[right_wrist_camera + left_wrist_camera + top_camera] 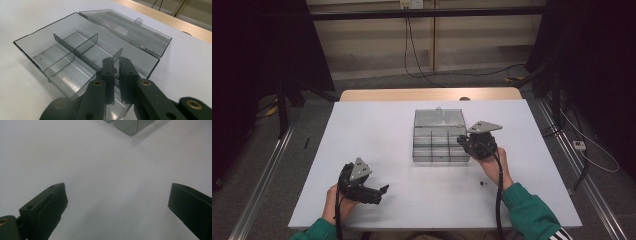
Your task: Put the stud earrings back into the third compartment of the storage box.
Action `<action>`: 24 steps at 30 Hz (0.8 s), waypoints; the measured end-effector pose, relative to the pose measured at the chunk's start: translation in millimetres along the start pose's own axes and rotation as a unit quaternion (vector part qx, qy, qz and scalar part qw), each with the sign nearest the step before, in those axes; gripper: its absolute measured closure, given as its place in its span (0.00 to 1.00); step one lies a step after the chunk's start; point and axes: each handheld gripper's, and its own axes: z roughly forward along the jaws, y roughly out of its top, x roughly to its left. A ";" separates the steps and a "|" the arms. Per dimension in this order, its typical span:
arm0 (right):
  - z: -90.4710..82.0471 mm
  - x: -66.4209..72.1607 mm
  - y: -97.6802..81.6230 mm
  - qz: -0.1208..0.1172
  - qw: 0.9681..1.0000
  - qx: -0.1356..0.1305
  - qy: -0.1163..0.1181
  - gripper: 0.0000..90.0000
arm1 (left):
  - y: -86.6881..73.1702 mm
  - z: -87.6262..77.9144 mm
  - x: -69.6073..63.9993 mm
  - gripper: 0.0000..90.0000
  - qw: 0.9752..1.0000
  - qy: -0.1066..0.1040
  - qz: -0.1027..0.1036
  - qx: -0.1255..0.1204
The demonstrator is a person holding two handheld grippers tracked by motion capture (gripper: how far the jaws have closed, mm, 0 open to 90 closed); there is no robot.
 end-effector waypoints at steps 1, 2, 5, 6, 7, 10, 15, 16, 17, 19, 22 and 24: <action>1.1 -0.3 0.1 -0.001 1.000 0.001 0.000 0.93 | 0.0 0.0 0.1 0.02 1.000 0.000 0.000 0.000; 2.1 -0.4 0.1 -0.002 1.000 0.002 -0.004 0.93 | 0.0 0.0 0.1 0.02 1.000 0.000 0.000 0.001; 4.6 -1.8 -0.1 -0.001 1.000 0.004 -0.006 0.93 | -0.1 0.3 0.1 0.02 1.000 0.000 0.000 0.002; 5.3 -2.4 -0.2 -0.001 1.000 0.004 -0.006 0.93 | 0.0 0.2 0.1 0.02 1.000 0.000 0.001 0.001; 6.0 -3.1 -0.3 0.000 1.000 0.005 -0.007 0.93 | 0.0 0.1 0.1 0.02 1.000 0.000 0.001 0.001; 7.7 -5.1 -0.3 0.003 1.000 0.007 -0.009 0.93 | 0.0 0.1 0.2 0.02 1.000 0.000 0.000 0.001; 10.6 -8.7 -0.2 0.006 1.000 0.009 -0.013 0.93 | -0.1 0.5 0.4 0.02 1.000 -0.001 0.000 0.001; 11.5 -9.4 -0.5 0.006 1.000 0.008 -0.015 0.93 | -0.1 0.5 0.4 0.02 1.000 -0.001 0.000 0.001; 12.1 -10.2 -0.8 0.007 1.000 0.009 -0.015 0.93 | -0.1 0.5 0.4 0.02 1.000 -0.001 0.000 0.001; 13.4 -11.8 -1.4 0.009 1.000 0.011 -0.017 0.93 | -0.1 0.4 0.4 0.02 1.000 -0.001 0.000 0.001; 15.1 -13.8 -1.8 0.010 1.000 0.014 -0.020 0.93 | 0.0 0.3 0.3 0.02 1.000 -0.001 0.001 0.001; 15.9 -14.0 -1.8 0.010 1.000 0.016 -0.020 0.93 | -0.1 0.3 0.3 0.02 1.000 -0.001 0.001 0.001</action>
